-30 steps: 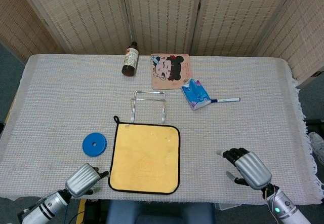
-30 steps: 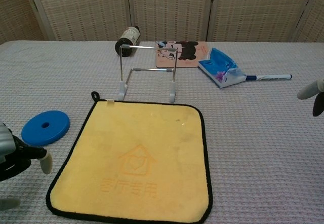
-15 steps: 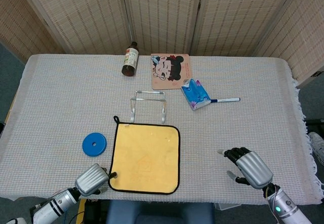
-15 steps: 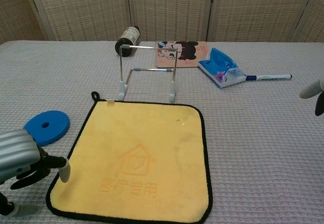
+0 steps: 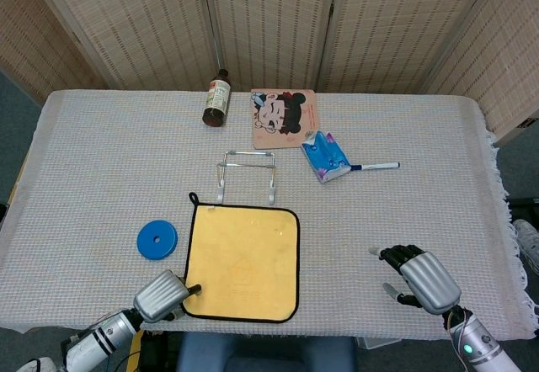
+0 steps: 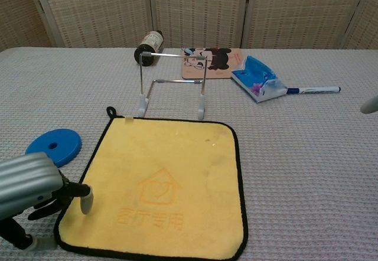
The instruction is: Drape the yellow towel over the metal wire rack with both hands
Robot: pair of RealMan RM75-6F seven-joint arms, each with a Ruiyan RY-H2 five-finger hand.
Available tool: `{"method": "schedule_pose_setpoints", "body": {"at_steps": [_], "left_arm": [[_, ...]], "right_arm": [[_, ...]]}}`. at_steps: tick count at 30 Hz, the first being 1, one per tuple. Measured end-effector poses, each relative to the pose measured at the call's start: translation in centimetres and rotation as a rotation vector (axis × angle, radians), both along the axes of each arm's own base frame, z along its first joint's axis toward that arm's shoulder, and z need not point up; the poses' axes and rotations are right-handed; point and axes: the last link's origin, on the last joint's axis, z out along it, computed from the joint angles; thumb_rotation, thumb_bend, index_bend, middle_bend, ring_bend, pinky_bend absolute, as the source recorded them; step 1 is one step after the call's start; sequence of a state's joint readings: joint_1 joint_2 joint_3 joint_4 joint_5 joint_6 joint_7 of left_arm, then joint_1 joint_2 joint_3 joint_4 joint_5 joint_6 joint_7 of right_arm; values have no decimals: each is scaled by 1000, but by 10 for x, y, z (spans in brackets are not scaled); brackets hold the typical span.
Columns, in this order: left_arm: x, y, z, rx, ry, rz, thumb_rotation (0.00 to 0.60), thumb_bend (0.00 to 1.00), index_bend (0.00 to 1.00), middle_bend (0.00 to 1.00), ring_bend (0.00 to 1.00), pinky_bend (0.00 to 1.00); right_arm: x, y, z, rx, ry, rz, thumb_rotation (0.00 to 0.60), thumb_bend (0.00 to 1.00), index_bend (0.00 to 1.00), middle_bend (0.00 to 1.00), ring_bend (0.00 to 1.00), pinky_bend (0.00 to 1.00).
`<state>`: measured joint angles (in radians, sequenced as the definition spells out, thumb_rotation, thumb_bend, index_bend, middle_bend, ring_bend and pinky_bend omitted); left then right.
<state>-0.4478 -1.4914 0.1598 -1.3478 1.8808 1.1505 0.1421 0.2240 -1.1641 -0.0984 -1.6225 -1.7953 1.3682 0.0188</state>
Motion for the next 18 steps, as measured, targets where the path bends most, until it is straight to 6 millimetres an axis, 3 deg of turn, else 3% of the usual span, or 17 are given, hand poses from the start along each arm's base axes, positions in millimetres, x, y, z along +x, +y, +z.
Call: {"method": "schedule_pose_setpoints", "body": {"at_steps": [13, 18], "left_arm": [[12, 4, -6, -7, -27, 1, 600, 228, 517, 890, 755, 928], [12, 5, -7, -13, -34, 12, 600, 327, 546, 898, 763, 932]], "right_arm": [[-9, 2, 6, -25, -14, -24, 600, 326, 191, 365, 360, 386], [-8, 1, 4, -18, -17, -14, 600, 325, 191, 365, 363, 386]]}}
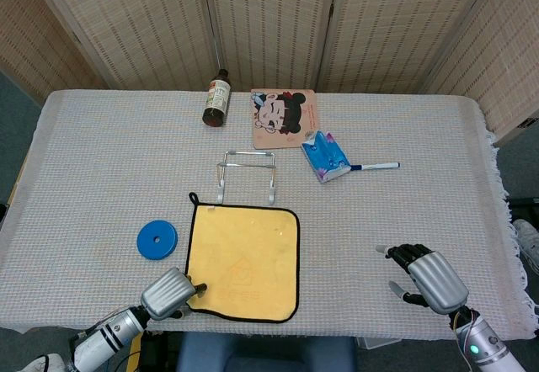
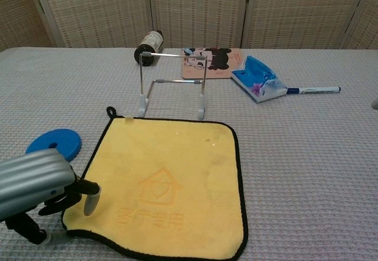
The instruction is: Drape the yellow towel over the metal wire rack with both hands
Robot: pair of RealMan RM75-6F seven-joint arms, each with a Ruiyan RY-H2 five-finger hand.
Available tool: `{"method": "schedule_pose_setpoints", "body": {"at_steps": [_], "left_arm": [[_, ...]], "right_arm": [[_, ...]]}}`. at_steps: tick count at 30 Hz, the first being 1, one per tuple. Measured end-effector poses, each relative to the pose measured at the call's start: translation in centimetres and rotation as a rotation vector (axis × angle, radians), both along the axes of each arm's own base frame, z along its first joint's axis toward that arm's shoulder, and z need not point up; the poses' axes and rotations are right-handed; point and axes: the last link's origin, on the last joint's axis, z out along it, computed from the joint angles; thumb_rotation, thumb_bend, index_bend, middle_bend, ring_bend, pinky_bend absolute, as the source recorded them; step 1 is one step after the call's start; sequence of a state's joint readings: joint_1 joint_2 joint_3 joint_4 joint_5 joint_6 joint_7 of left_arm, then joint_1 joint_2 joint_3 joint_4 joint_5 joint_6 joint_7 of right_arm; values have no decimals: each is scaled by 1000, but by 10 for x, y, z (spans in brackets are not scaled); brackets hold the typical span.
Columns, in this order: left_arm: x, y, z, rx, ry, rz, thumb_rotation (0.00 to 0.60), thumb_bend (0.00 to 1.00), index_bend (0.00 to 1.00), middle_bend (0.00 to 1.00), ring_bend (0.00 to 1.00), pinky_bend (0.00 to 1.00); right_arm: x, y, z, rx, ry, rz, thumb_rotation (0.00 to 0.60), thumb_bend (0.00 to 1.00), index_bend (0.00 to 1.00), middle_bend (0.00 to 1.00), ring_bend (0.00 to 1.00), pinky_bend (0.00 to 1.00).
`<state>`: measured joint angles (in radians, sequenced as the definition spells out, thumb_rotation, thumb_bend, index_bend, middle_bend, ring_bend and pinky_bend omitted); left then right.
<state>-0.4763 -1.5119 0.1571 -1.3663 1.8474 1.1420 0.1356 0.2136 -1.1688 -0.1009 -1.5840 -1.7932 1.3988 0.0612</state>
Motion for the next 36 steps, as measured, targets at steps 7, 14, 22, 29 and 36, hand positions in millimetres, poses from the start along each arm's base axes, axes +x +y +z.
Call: {"method": "schedule_pose_setpoints", "body": {"at_steps": [7, 14, 22, 29, 36], "left_arm": [[1, 1, -4, 6, -4, -3, 600, 428, 621, 916, 778, 933], [2, 2, -5, 9, -13, 7, 600, 434, 623, 924, 782, 934], [1, 0, -3, 12, -21, 20, 600, 434, 619, 924, 782, 934], [-1, -1, -2, 16, -23, 27, 600, 434, 617, 924, 782, 932], [-4, -2, -1, 26, -31, 40, 600, 434, 616, 924, 782, 931]], "right_arm": [[9, -1, -8, 38, -3, 50, 600, 325, 191, 384, 408, 464], [32, -3, -30, 137, 29, 159, 600, 325, 191, 497, 555, 740], [68, -6, -72, 288, 77, 314, 600, 325, 202, 733, 810, 1000], [92, -8, -115, 391, 153, 419, 600, 307, 278, 834, 881, 1000], [109, -13, -144, 409, 204, 465, 600, 299, 349, 872, 910, 1000]]}}
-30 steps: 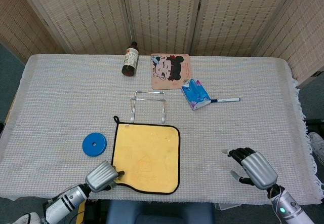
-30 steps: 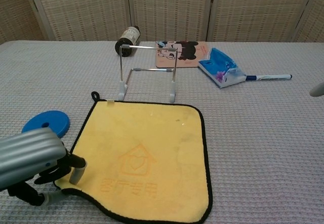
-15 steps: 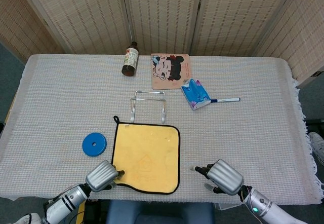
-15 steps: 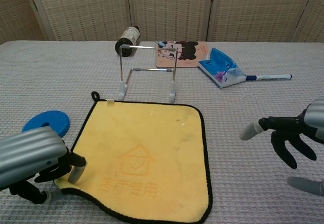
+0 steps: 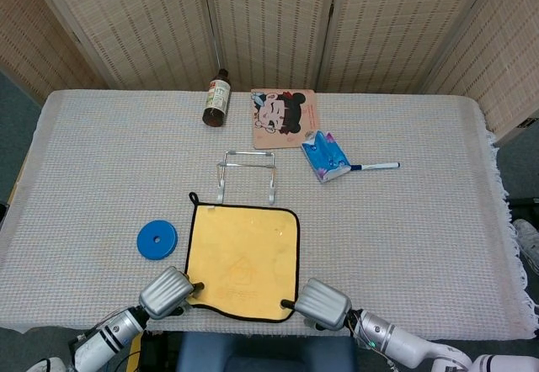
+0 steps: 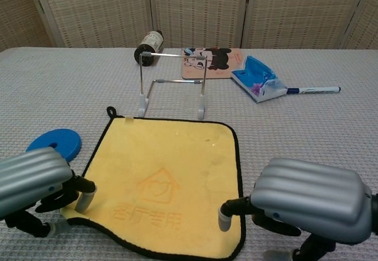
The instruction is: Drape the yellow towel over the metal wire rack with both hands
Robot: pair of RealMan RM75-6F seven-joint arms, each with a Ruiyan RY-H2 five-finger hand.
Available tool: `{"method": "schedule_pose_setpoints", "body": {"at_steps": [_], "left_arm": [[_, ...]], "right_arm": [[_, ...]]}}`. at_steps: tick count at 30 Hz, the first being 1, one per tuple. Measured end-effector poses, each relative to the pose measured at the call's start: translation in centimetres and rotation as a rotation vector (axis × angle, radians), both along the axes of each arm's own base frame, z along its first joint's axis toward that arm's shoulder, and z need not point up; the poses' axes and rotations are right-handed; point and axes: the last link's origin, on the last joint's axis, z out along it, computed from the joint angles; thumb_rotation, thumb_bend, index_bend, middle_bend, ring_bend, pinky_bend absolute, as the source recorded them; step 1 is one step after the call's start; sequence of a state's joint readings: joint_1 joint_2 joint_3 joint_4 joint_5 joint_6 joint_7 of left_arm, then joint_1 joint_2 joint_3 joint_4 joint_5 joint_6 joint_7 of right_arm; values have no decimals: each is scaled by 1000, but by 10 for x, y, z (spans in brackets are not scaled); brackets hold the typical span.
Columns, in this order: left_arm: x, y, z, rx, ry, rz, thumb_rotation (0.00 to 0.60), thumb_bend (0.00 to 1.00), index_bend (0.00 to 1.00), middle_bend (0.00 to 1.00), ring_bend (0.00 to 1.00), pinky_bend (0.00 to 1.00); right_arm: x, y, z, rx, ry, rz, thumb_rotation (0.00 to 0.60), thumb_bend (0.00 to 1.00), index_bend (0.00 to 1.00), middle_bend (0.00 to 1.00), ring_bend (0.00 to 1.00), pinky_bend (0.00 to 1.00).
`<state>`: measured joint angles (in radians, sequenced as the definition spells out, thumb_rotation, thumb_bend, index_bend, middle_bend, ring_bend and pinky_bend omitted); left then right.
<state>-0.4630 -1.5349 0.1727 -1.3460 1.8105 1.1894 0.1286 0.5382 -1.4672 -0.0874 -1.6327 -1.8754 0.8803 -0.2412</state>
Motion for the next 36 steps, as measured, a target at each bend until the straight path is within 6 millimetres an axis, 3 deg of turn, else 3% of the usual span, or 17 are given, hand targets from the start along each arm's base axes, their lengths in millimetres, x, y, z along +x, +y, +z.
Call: {"method": "schedule_pose_setpoints", "body": {"at_steps": [21, 25, 32, 36], "left_arm": [[-3, 0, 1, 17, -12, 13, 600, 434, 612, 924, 782, 931], [-3, -1, 1, 21, -13, 15, 600, 434, 612, 924, 782, 931], [-2, -2, 4, 28, -28, 14, 600, 433, 617, 924, 782, 931], [2, -1, 9, 27, -57, 13, 600, 434, 621, 924, 782, 931]], "right_arm": [[17, -9, -38, -34, 53, 85, 600, 332, 395, 897, 935, 1000], [19, -11, -43, -55, 47, 101, 600, 356, 445, 909, 947, 1000], [22, -11, -50, -103, 13, 124, 600, 446, 651, 947, 979, 1000], [23, -12, -46, -127, -36, 110, 600, 465, 686, 954, 984, 1000]]}}
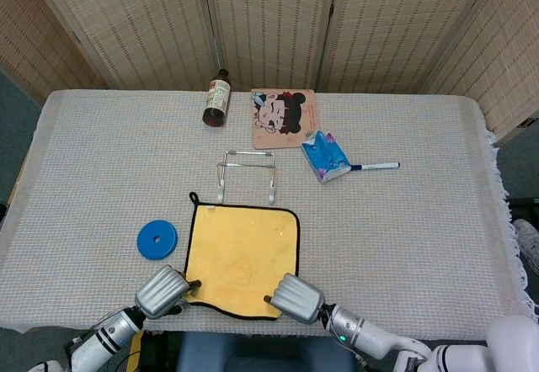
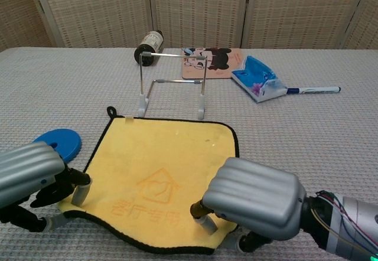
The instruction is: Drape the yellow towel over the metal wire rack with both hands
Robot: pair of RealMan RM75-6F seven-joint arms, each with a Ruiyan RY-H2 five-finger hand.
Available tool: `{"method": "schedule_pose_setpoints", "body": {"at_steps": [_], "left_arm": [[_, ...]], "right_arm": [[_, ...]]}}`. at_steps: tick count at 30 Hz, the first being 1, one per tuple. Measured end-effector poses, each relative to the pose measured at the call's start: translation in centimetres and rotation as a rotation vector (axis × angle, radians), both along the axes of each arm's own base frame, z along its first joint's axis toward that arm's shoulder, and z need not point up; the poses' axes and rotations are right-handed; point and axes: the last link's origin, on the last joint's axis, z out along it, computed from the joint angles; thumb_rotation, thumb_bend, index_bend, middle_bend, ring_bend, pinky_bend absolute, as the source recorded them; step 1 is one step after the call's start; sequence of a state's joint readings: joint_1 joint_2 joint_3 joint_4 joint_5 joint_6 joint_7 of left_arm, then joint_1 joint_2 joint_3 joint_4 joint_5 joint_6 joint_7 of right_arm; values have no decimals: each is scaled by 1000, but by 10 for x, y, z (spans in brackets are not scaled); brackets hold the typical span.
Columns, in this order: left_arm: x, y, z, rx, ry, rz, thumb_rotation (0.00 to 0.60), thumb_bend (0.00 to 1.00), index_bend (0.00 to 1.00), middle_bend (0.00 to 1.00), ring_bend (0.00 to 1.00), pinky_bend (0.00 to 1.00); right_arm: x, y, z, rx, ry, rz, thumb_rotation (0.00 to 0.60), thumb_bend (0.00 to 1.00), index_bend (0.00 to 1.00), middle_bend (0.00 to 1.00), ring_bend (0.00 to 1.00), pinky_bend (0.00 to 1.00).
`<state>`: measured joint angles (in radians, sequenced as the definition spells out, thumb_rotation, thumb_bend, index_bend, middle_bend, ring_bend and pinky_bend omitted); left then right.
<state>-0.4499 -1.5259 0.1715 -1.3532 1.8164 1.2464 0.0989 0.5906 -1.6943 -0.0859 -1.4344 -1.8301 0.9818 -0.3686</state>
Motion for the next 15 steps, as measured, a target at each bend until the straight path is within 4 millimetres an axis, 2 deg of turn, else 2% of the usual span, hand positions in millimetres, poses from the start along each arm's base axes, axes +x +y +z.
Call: {"method": "schedule_pose_setpoints", "body": {"at_steps": [4, 15], "left_arm": [[8, 2, 7, -15, -41, 0, 600, 434, 622, 924, 782, 931], [42, 2, 28, -64, -113, -40, 600, 434, 623, 925, 783, 931]], "right_arm": [[-1, -1, 10, -4, -58, -37, 600, 466, 694, 954, 985, 1000], [-4, -2, 55, -48, -172, -101, 600, 466, 695, 954, 985, 1000]]}}
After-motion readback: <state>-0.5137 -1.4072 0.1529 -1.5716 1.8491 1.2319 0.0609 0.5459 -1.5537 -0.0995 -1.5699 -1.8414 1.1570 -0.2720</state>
